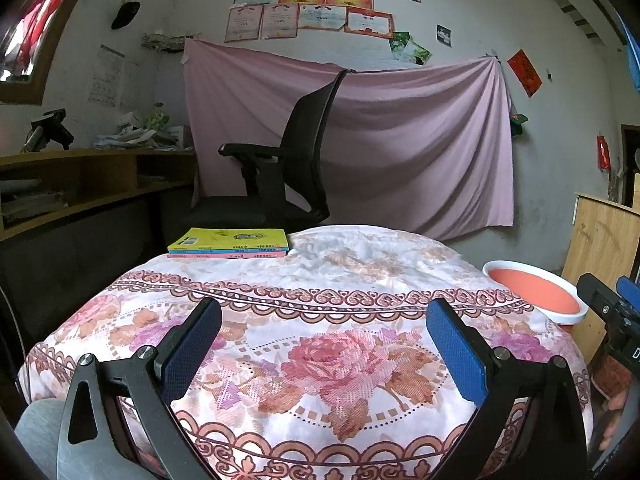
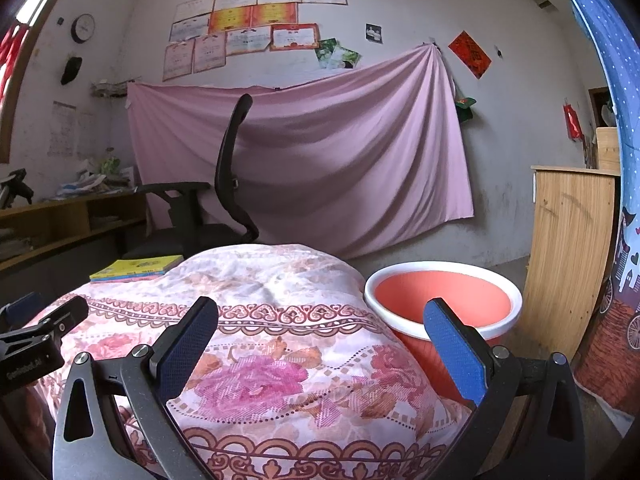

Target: Collect trash

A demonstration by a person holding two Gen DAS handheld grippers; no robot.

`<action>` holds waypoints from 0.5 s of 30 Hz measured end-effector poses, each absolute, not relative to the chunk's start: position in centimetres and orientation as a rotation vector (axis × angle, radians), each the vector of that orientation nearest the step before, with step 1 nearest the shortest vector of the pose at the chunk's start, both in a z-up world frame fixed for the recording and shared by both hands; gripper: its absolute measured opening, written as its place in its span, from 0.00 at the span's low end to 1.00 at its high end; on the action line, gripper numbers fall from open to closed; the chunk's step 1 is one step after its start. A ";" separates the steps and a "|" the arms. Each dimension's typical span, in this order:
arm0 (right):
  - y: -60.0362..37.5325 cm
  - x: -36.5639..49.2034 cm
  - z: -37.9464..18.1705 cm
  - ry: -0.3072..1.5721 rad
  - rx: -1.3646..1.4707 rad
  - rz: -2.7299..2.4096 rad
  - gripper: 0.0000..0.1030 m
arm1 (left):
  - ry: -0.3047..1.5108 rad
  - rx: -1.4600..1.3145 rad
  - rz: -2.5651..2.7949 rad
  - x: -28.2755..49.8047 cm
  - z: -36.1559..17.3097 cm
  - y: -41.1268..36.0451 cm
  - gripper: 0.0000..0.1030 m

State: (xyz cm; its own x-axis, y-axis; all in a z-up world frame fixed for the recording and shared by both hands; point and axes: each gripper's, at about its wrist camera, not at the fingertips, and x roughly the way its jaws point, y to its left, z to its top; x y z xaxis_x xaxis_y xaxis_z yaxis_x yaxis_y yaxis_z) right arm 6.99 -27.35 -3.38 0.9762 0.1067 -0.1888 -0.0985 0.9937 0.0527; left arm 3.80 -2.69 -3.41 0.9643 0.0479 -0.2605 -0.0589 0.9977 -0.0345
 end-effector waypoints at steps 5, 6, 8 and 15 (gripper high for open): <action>-27.4 7.1 -3.4 0.192 0.045 0.103 1.00 | 0.259 -0.036 0.057 3.8 -3.6 -2.8 0.97; -27.5 7.0 -3.4 0.192 0.044 0.104 1.00 | 0.260 -0.039 0.057 3.8 -3.6 -2.8 0.97; -27.5 7.1 -3.4 0.193 0.044 0.104 1.00 | 0.259 -0.038 0.057 3.8 -3.6 -2.8 0.97; -27.5 7.1 -3.4 0.193 0.043 0.106 1.00 | 0.261 -0.039 0.055 3.8 -3.7 -2.9 0.97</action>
